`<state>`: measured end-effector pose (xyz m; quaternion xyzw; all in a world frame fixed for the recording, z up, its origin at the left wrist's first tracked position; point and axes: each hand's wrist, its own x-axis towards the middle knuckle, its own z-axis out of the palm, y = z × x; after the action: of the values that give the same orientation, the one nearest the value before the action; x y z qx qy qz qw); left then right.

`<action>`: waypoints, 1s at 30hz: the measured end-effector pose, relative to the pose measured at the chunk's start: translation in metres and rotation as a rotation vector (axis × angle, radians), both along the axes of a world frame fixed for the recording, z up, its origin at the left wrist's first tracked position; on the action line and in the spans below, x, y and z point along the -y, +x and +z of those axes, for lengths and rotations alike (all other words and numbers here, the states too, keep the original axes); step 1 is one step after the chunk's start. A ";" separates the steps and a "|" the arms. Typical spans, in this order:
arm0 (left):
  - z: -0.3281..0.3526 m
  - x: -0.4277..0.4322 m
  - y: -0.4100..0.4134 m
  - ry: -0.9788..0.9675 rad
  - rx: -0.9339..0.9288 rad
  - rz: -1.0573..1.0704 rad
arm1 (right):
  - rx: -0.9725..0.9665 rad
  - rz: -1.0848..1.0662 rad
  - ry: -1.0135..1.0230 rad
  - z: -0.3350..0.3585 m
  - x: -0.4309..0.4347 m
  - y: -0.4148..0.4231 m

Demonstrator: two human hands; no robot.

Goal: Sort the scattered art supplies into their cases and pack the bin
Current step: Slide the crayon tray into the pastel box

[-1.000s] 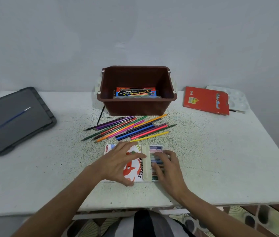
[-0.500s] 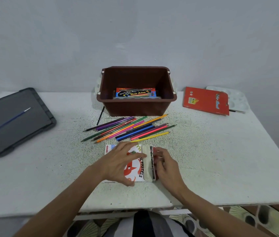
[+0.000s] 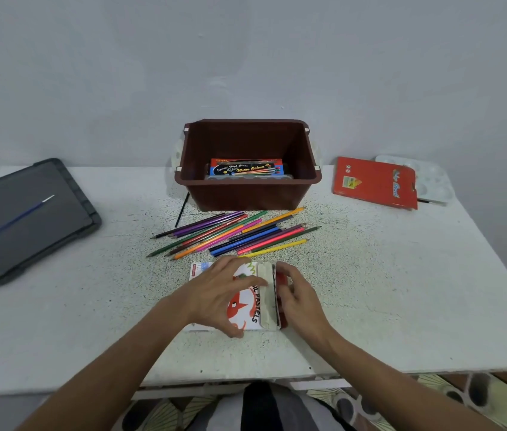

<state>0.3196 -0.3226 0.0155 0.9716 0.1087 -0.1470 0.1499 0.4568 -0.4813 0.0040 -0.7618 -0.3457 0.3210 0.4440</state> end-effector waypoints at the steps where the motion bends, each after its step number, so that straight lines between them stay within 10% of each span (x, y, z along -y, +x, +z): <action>1: -0.001 0.000 0.001 0.000 0.006 -0.004 | -0.012 0.009 -0.004 0.000 -0.001 -0.001; 30: -0.014 0.002 -0.004 -0.019 0.079 0.078 | 0.218 -0.180 -0.065 0.003 0.008 -0.002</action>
<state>0.3151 -0.3247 0.0019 0.9702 0.1393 -0.1035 0.1688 0.4551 -0.4893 0.0067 -0.8340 -0.3118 0.2061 0.4059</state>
